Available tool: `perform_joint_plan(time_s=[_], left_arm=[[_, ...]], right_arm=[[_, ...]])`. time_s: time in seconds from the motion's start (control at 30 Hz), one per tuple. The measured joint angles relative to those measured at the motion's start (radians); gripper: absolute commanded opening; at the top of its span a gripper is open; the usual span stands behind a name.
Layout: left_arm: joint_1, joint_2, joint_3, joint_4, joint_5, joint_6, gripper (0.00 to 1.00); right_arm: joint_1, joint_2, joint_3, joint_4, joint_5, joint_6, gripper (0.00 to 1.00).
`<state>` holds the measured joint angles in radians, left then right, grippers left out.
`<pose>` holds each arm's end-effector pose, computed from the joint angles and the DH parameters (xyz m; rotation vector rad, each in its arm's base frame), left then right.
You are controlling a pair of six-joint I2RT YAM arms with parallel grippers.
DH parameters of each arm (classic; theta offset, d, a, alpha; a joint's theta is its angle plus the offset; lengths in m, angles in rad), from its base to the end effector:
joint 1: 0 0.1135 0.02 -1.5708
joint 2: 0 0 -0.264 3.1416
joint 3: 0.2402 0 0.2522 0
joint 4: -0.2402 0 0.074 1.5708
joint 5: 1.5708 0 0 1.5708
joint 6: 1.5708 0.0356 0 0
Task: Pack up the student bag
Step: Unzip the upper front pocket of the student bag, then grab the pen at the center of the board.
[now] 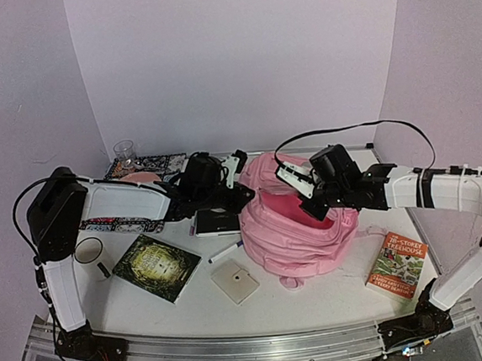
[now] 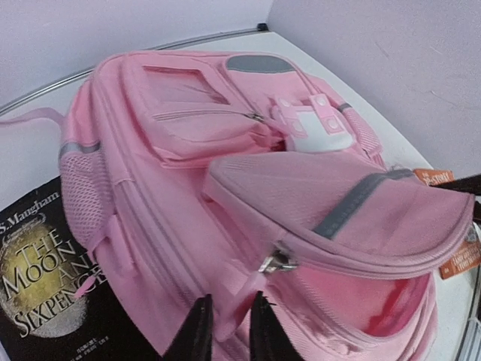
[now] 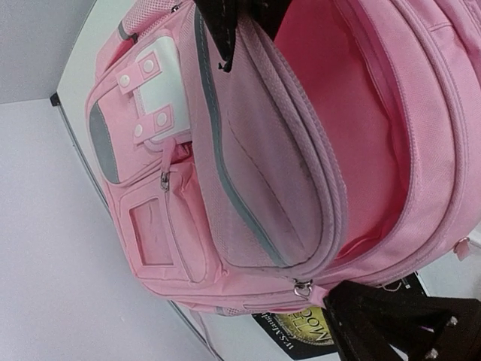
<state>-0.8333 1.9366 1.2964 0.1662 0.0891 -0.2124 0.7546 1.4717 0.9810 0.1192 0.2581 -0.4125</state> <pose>0.2963 -0.3308 0.2119 0.7042 2.0056 -0.7303 0.2534 0.2258 0.2743 -0.9167 1.6978 -0.0221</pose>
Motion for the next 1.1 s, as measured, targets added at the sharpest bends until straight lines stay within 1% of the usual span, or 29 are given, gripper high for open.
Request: perform_joint_plan(time_s=[0.17,0.23,0.33,0.5,0.63,0.77,0.9,0.97,1.1], left_arm=[[0.041,-0.039,-0.05,-0.044,-0.114,-0.008,0.63],[0.057,-0.088,-0.093,-0.072,-0.165,-0.02,0.7],[0.064,-0.162,-0.137,-0.115,-0.243,-0.045,0.75],[0.083,-0.197,-0.144,-0.182,-0.325,-0.093,0.75],[0.134,-0.173,-0.146,-0.258,-0.354,-0.128,0.72],[0.195,-0.101,-0.135,-0.327,-0.349,-0.143,0.67],[0.244,-0.009,-0.096,-0.393,-0.321,-0.145,0.64],[0.252,0.025,-0.071,-0.418,-0.307,-0.143,0.62],[0.252,0.076,-0.018,-0.441,-0.282,-0.133,0.62]], right_arm=[[-0.007,0.002,0.015,-0.02,0.04,0.022,0.0],[-0.01,0.002,0.026,-0.033,0.05,0.027,0.0],[-0.012,0.006,0.048,-0.052,0.062,0.033,0.0],[-0.012,0.022,0.086,-0.078,0.083,0.032,0.0],[-0.012,0.037,0.113,-0.098,0.094,0.032,0.0],[-0.012,0.045,0.122,-0.106,0.098,0.032,0.0],[-0.012,0.051,0.124,-0.11,0.1,0.032,0.0],[-0.012,0.052,0.125,-0.111,0.101,0.032,0.0],[-0.012,0.054,0.125,-0.112,0.101,0.032,0.0]])
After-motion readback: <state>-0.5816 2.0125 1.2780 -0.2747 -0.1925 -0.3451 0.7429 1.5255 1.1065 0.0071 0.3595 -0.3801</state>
